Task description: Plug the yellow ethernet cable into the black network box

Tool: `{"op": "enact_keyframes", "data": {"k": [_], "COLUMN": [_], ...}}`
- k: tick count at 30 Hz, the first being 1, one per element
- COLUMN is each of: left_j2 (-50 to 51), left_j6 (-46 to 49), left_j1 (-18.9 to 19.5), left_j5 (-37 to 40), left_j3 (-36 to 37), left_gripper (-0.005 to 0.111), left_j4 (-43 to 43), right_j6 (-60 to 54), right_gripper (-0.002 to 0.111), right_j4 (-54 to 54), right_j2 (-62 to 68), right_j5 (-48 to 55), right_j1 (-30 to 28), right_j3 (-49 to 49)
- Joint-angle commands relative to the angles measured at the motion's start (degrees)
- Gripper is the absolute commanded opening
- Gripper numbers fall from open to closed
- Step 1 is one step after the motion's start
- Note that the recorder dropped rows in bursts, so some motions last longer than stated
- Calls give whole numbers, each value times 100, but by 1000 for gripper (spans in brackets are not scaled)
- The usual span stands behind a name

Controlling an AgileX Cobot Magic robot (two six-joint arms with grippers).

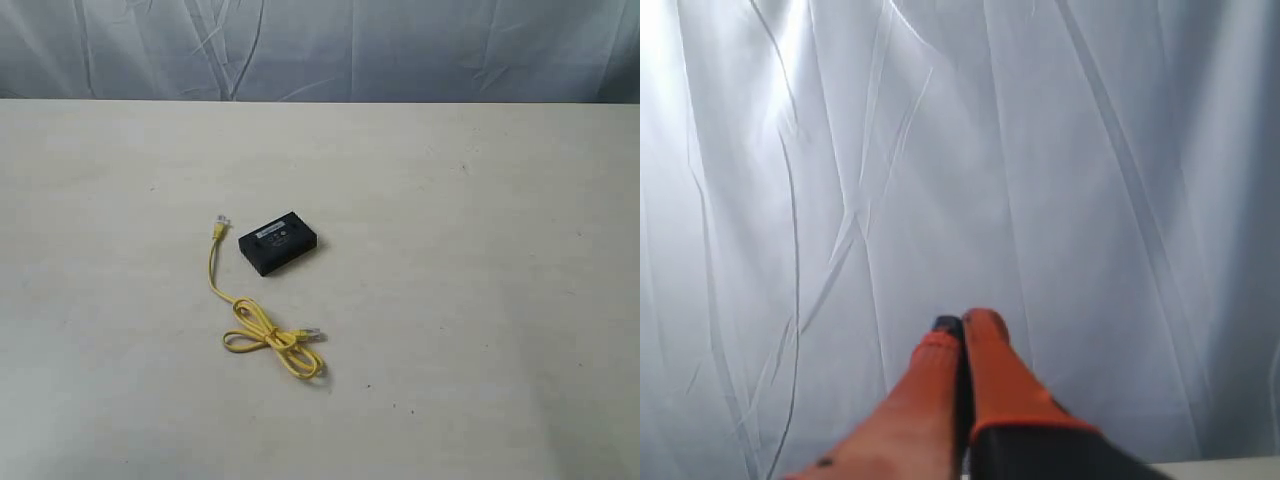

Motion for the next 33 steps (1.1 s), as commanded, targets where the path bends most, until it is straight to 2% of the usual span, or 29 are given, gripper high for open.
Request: {"op": "enact_keyframes", "data": {"k": [1, 4, 7, 11, 15, 21, 24, 33], "left_j2": [-29, -29, -29, -29, -29, -29, -29, -29], "left_j6": [-15, -15, -15, -15, -15, -15, -15, -15], "left_j1": [16, 16, 16, 16, 16, 16, 16, 16], "left_j5": [-21, -21, -21, -21, -21, -21, -21, -21], "left_j3": [29, 29, 29, 29, 29, 29, 29, 29], "left_gripper": [0, 0, 0, 0, 0, 0, 0, 0], "left_j4": [-37, -37, -37, -37, -37, -37, -37, -37], "right_j6": [-35, -35, -35, -35, -21, -46, -59, -59], "right_gripper": [-1, -1, -1, -1, -1, -1, -1, -1], "right_j4": [64, -107, -104, -334, 307, 905, 1053, 988], "right_j2": [274, 1044, 1991, 2780, 3500, 5190, 6190, 8970], "right_j5": [1304, 2668, 3410, 3402, 3071, 4021, 4437, 4787], "right_j1": [-32, -32, -32, -32, -20, 96, 613, 2952], "right_j3": [-613, -1468, -2240, -2584, -2572, -3458, -4254, -6379]}}
